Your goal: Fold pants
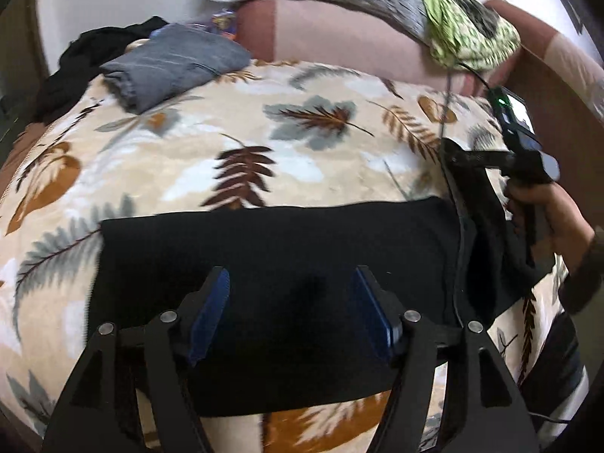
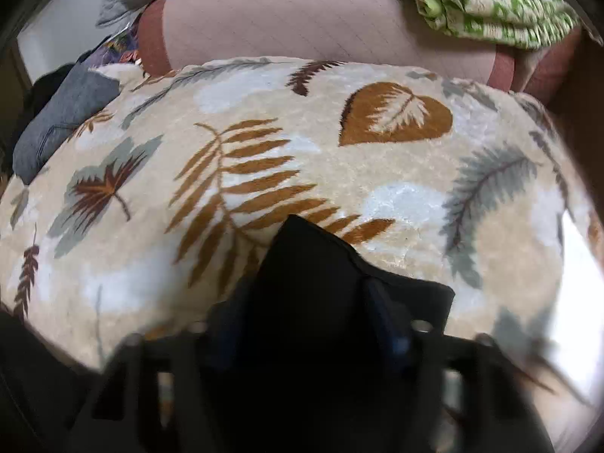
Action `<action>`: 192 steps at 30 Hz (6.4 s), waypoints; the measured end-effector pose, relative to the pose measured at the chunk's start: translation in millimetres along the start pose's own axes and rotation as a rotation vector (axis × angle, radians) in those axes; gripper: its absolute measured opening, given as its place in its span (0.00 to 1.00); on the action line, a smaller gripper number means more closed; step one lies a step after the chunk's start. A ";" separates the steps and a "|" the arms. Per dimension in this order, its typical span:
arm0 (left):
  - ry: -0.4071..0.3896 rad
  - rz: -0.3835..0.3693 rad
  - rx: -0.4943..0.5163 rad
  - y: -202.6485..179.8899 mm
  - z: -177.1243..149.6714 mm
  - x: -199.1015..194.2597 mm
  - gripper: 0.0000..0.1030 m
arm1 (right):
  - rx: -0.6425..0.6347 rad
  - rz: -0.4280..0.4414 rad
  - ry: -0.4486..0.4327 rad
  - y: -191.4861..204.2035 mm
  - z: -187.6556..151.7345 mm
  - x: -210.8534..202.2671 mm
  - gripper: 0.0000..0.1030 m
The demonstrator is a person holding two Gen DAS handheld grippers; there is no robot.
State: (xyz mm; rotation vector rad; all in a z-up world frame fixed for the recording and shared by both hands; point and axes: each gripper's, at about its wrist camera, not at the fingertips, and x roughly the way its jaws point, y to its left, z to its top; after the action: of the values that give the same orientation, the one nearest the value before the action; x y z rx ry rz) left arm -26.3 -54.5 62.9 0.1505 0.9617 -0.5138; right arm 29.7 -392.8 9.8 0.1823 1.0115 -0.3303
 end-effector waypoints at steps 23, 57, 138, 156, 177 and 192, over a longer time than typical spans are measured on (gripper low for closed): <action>0.043 -0.036 -0.053 -18.1 -13.3 2.5 0.65 | 0.162 0.114 0.066 -151.1 -157.6 -120.1 0.20; 0.020 0.003 -0.089 22.3 -47.4 -7.4 0.77 | -0.220 0.399 -0.061 90.3 -77.6 -74.7 0.08; 0.121 -0.286 0.214 -207.5 33.8 61.6 0.82 | 0.421 0.312 -0.126 -168.1 -229.4 -134.5 0.66; 0.346 -0.590 0.415 -342.2 75.1 144.7 0.82 | 0.404 0.391 -0.247 -168.0 -223.4 -122.6 0.82; 0.187 -0.753 0.474 -345.2 87.7 89.4 0.12 | 0.399 0.403 -0.364 -160.4 -193.2 -158.2 0.09; 0.043 -0.455 -0.017 -83.2 94.9 29.2 0.60 | -0.082 0.543 -0.210 57.9 -157.6 -145.7 0.28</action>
State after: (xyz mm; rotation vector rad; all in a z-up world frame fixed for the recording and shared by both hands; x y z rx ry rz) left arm 17.7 -169.8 101.9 -0.0773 1.0453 -0.9221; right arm -146.7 -264.2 51.9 0.3314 0.7310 0.1840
